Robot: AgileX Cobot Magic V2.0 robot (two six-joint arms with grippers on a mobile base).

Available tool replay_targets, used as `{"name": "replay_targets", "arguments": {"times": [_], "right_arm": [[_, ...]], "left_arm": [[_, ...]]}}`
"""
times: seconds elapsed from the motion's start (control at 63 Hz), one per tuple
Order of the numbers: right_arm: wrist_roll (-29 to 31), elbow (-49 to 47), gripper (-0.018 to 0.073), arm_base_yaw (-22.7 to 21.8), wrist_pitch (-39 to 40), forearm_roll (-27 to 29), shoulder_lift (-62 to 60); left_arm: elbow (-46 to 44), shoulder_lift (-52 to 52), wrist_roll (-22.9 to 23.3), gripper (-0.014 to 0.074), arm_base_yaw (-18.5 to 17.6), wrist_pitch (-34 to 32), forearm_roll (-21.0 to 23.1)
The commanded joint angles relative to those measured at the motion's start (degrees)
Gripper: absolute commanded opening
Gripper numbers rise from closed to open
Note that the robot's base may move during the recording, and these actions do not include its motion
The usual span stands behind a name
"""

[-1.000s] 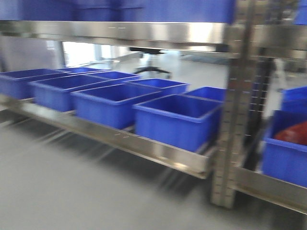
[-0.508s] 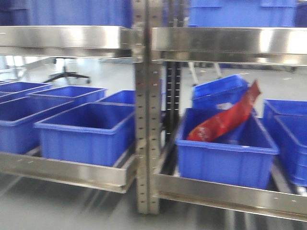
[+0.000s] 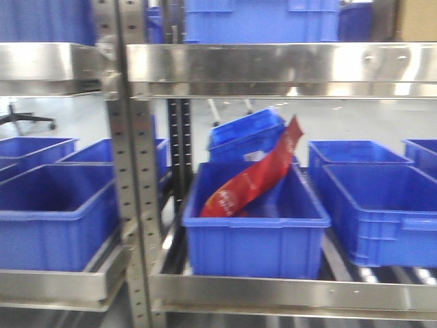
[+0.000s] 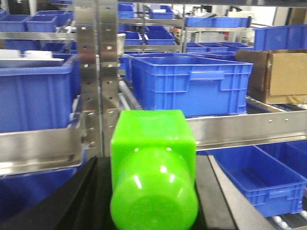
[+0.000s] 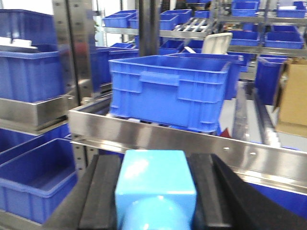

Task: Grab block from conveyor and place in blue bin
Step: 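Drive up to the steel shelf of blue bins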

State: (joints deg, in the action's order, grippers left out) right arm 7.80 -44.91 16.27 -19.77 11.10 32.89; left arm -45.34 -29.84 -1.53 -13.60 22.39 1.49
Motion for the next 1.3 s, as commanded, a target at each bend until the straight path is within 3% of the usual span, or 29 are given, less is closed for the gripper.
{"name": "replay_targets", "arguments": {"times": [0.0, 1.285], "right_arm": [[0.23, 0.03, -0.0167, 0.19, 0.92, -0.05, -0.17], [0.23, 0.03, -0.0167, 0.19, 0.92, -0.05, -0.17]], "left_arm": [[-0.31, 0.34, 0.05, -0.0111, -0.26, -1.15, 0.35], [-0.31, 0.34, 0.05, -0.0111, -0.26, -1.15, 0.35]]}}
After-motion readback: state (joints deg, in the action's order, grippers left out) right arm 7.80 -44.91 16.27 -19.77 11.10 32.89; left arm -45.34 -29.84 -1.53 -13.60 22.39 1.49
